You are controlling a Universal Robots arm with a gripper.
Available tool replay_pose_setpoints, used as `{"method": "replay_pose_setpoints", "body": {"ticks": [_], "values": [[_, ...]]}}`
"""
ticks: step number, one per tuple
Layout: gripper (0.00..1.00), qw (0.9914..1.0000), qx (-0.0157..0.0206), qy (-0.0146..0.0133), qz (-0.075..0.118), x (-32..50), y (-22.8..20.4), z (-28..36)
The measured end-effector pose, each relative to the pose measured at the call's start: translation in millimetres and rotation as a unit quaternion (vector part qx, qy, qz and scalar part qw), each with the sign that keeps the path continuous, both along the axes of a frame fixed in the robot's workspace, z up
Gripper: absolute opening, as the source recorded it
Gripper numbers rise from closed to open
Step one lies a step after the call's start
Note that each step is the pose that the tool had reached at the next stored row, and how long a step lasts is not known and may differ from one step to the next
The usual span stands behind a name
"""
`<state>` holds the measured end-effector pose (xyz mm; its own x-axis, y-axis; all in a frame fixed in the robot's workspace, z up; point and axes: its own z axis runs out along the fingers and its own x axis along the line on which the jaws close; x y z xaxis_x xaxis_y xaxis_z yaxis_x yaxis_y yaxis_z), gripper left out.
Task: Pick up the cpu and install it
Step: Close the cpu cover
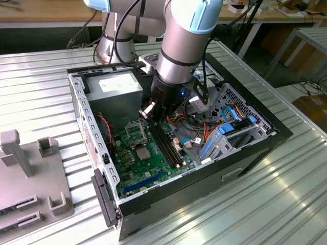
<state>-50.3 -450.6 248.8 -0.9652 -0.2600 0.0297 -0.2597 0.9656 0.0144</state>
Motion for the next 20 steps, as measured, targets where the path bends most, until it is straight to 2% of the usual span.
{"method": "replay_pose_setpoints", "body": {"ticks": [4, 10, 20], "values": [[0.11, 0.99961, -0.0001, 0.0, 0.028, -0.1, 1.2, 0.0], [0.11, 0.99867, 0.0, 0.0, 0.051, 0.4, 3.0, -0.2], [0.11, 0.99853, 0.0, 0.0, 0.054, 1.3, 3.2, -0.2]]}}
